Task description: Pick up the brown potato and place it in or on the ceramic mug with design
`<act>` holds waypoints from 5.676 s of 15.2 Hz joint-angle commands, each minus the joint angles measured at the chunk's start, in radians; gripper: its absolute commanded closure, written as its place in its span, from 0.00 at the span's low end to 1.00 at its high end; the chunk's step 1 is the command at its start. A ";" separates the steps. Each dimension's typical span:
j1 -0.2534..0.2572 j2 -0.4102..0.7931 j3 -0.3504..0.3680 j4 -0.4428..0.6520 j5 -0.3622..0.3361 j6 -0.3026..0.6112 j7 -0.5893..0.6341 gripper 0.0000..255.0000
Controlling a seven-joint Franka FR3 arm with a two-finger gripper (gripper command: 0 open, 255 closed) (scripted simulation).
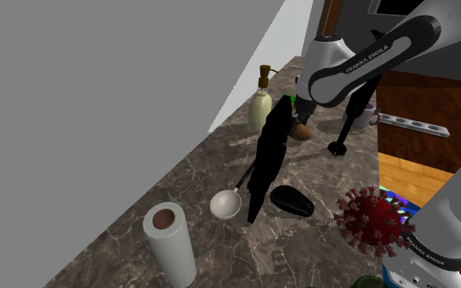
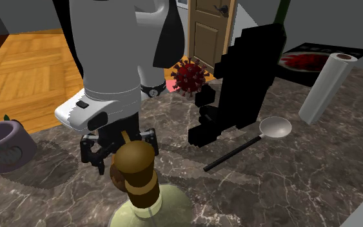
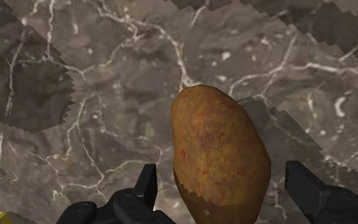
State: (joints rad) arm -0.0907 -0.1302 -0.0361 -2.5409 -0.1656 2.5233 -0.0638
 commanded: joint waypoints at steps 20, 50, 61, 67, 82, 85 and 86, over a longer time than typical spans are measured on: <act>0.006 -0.096 0.001 0.054 0.022 -0.149 -0.024 1.00; -0.053 -0.261 -0.118 0.221 0.019 -0.462 -0.232 1.00; -0.147 -0.220 -0.324 0.280 -0.006 -0.451 -0.518 1.00; -0.184 -0.140 -0.440 0.370 0.019 -0.447 -0.687 1.00; -0.189 -0.056 -0.487 0.250 0.048 -0.247 -0.735 1.00; -0.189 -0.056 -0.487 0.250 0.048 -0.247 -0.735 1.00; -0.189 -0.056 -0.487 0.250 0.048 -0.247 -0.735 1.00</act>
State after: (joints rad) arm -0.2796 -0.1862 -0.5231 -2.2906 -0.1178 2.2755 -0.7991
